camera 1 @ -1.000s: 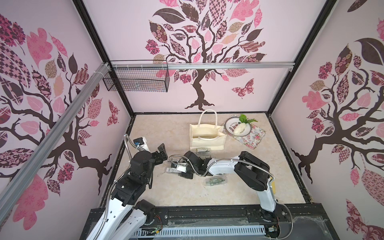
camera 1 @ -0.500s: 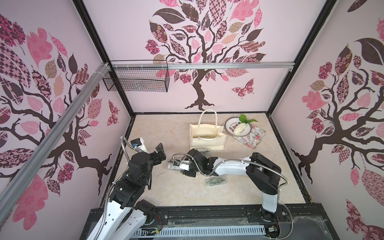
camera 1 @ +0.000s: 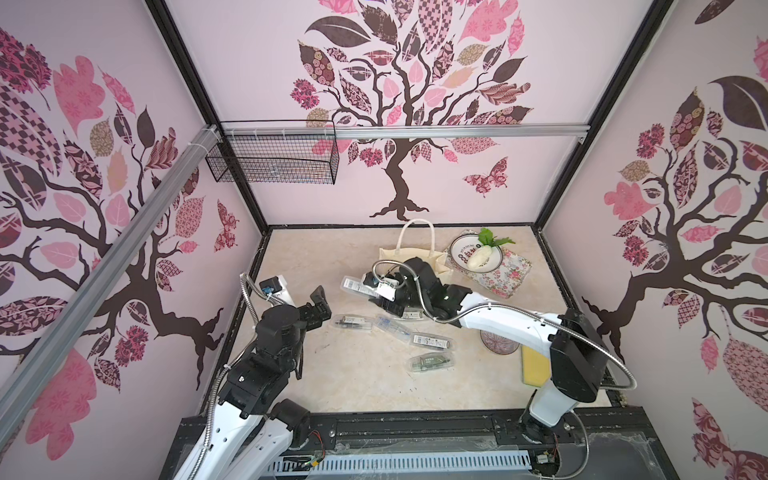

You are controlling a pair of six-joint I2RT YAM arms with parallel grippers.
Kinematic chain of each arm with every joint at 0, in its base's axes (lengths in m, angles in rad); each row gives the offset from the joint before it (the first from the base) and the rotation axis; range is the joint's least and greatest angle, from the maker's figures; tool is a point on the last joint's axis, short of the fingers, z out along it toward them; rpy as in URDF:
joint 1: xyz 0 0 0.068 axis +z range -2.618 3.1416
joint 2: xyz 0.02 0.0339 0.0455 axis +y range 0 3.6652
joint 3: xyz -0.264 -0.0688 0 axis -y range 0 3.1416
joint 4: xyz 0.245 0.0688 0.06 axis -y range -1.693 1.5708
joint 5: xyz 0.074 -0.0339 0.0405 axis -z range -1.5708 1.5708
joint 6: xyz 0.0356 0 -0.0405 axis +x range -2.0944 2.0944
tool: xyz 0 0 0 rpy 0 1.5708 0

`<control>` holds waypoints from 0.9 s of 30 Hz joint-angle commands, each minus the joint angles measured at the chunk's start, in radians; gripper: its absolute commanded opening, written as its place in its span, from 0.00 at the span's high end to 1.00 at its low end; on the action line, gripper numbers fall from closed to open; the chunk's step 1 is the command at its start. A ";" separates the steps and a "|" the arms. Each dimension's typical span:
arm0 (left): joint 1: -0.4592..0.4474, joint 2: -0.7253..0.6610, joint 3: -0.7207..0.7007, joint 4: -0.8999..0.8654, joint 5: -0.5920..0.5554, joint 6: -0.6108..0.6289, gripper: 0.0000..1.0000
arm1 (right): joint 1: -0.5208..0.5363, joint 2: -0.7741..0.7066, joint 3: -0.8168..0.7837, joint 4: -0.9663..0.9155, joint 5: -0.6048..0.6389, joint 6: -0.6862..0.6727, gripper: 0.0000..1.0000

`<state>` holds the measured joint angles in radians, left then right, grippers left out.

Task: Put the compass set into the canvas bag
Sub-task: Pick up the compass set at the center of the board, then place the compass set in the canvas bag.

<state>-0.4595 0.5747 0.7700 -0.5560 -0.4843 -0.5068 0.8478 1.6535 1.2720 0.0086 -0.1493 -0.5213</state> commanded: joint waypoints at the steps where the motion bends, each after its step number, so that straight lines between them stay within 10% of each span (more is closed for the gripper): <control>1: 0.003 -0.007 -0.032 0.005 -0.007 -0.015 0.03 | -0.033 -0.076 0.061 -0.037 -0.021 -0.017 0.51; 27: 0.003 0.029 -0.044 0.004 0.014 -0.023 0.03 | -0.369 0.075 0.081 -0.123 -0.085 -0.189 0.51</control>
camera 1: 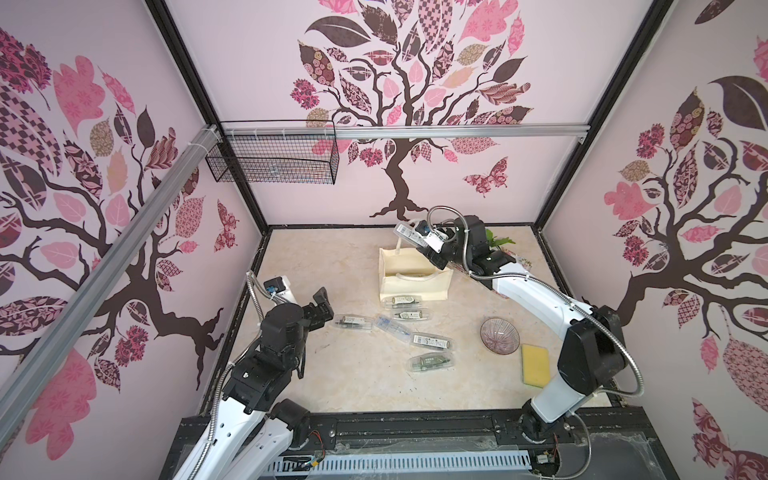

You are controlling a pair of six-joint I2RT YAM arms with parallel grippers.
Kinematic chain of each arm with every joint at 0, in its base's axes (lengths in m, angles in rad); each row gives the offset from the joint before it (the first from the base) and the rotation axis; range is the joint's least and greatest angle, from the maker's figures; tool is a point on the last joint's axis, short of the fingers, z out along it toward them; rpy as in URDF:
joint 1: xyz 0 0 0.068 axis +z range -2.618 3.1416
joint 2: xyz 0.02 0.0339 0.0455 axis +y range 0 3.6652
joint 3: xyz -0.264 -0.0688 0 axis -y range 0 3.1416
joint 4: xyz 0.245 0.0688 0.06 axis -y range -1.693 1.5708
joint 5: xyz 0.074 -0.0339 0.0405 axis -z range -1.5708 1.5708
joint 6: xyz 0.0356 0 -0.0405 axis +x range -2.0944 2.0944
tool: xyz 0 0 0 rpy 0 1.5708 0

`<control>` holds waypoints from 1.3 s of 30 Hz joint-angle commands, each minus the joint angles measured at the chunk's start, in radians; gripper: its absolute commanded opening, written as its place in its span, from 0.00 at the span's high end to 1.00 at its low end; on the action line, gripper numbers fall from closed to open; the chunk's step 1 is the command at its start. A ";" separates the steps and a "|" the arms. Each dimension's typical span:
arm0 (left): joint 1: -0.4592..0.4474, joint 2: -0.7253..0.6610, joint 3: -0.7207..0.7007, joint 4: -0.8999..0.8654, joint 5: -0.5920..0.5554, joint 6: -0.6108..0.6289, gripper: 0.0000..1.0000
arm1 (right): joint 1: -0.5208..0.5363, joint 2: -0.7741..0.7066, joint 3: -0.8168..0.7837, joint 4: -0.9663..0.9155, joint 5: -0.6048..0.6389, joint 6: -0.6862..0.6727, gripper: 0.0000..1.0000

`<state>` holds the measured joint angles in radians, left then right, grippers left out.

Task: Put the compass set into the canvas bag
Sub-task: Place the compass set in the canvas bag.

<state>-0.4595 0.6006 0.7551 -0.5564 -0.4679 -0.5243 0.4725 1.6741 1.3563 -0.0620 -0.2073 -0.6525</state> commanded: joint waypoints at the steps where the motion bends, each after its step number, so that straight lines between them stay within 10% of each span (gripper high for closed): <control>1: 0.002 0.006 -0.030 0.006 -0.003 -0.006 0.03 | 0.006 0.066 -0.003 -0.059 -0.024 -0.068 0.51; 39: 0.004 0.024 -0.056 0.029 0.021 -0.028 0.03 | 0.005 0.357 0.146 -0.106 0.109 -0.151 0.39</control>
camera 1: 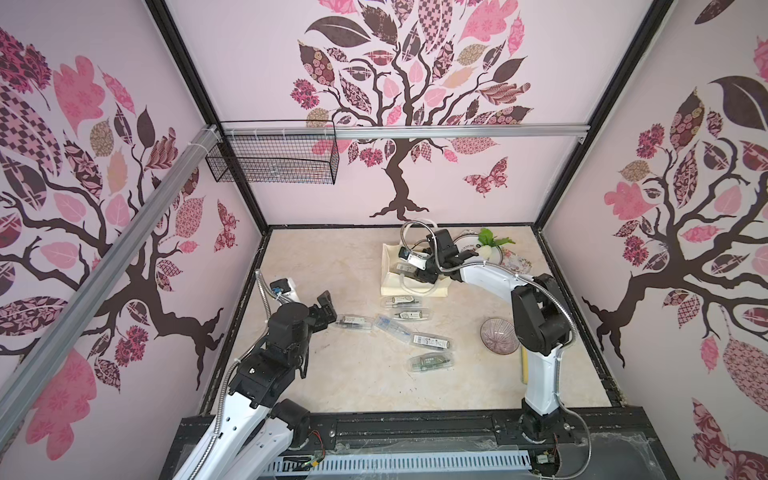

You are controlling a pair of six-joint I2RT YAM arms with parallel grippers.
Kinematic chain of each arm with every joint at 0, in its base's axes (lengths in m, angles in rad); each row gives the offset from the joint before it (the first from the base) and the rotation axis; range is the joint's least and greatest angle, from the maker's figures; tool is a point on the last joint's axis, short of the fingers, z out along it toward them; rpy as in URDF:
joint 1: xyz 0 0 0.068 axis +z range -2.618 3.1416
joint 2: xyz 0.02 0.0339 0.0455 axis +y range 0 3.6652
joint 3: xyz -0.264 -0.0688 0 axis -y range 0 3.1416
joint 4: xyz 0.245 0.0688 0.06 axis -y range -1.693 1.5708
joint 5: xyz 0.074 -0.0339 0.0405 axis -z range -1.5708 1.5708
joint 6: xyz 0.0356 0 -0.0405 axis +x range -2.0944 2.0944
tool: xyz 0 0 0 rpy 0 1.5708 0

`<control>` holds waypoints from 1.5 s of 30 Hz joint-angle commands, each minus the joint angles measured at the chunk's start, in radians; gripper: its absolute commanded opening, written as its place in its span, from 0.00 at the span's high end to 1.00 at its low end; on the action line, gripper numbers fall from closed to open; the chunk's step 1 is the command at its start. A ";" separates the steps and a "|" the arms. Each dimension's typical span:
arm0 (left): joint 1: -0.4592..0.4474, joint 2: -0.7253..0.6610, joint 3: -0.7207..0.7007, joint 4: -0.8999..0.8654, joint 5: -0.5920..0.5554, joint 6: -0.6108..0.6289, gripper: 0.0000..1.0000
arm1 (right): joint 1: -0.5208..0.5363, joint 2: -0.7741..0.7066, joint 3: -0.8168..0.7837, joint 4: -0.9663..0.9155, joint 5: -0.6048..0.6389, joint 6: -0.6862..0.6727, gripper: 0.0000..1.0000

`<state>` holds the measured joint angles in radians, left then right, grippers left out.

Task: Put the compass set into the canvas bag
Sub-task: Place the compass set in the canvas bag, then pick up the compass set at the center of the board.

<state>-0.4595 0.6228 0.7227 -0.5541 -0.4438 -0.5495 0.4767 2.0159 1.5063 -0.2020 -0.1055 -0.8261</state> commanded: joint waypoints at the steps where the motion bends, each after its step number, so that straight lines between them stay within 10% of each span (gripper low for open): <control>1: 0.004 0.004 -0.023 0.028 -0.003 -0.003 0.03 | 0.000 0.006 -0.006 0.041 0.001 0.029 0.38; 16: 0.003 0.215 0.039 0.033 0.045 -0.038 0.03 | 0.000 -0.309 -0.124 0.264 -0.041 0.221 0.01; 31: 0.003 0.491 0.130 0.106 0.161 0.035 0.03 | 0.000 -0.638 -0.358 0.382 0.199 0.721 0.00; 45: 0.000 0.715 0.346 0.047 0.287 0.672 0.03 | 0.002 -0.984 -0.788 0.333 0.264 1.064 0.00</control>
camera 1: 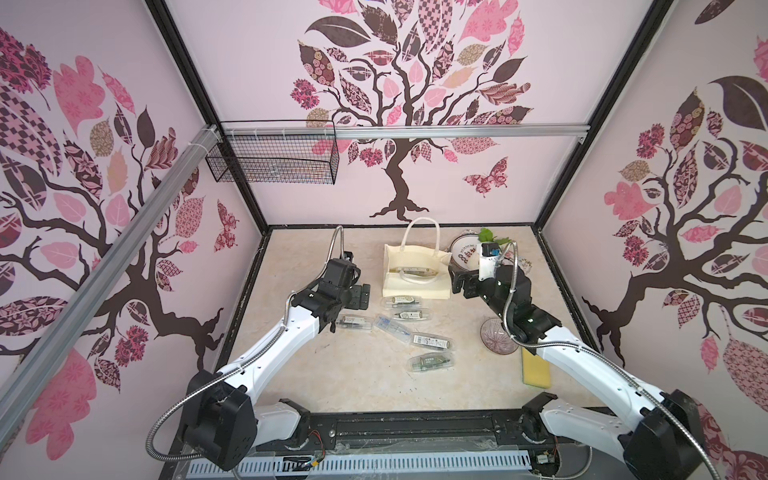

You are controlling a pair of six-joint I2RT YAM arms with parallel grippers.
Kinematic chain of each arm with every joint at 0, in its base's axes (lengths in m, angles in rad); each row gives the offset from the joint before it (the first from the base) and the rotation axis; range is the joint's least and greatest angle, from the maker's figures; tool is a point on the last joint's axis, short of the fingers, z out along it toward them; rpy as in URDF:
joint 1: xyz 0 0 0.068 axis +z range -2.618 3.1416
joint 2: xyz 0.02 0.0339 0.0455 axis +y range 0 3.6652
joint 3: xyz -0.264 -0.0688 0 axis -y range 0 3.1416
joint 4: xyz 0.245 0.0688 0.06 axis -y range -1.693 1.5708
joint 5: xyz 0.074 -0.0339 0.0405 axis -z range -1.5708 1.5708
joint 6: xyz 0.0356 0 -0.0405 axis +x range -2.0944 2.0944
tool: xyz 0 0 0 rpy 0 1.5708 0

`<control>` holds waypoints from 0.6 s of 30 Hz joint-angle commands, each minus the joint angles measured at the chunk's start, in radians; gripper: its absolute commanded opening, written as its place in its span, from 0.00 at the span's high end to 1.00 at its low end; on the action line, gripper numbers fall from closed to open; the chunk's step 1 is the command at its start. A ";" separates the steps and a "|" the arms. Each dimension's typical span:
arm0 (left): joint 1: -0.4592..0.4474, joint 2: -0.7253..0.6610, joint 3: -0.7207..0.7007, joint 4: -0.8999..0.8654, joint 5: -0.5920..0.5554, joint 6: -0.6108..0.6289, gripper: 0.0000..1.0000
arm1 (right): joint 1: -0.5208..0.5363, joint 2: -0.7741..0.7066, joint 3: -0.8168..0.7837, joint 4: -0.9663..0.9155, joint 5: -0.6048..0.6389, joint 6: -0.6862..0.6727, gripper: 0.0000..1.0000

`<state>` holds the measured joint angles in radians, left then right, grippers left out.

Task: Put the compass set into the canvas bag
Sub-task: Pick up the compass set at the center of the board.

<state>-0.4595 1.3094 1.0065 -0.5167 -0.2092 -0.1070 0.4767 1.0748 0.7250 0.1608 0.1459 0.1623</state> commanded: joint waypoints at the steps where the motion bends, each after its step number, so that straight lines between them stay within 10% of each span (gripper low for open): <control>1: -0.002 0.040 0.067 0.007 0.050 0.310 0.03 | 0.003 -0.055 -0.021 -0.038 0.015 0.082 0.00; 9: 0.014 0.134 0.063 -0.088 0.101 1.031 0.03 | 0.003 -0.165 -0.114 -0.072 0.039 0.060 0.00; 18: 0.111 0.243 0.134 -0.350 0.266 1.245 0.03 | 0.003 -0.181 -0.120 -0.074 0.045 0.018 0.00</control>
<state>-0.3496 1.5211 1.1027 -0.7670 0.0025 1.0012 0.4767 0.9077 0.5949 0.0830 0.1806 0.1993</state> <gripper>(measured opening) 0.974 0.997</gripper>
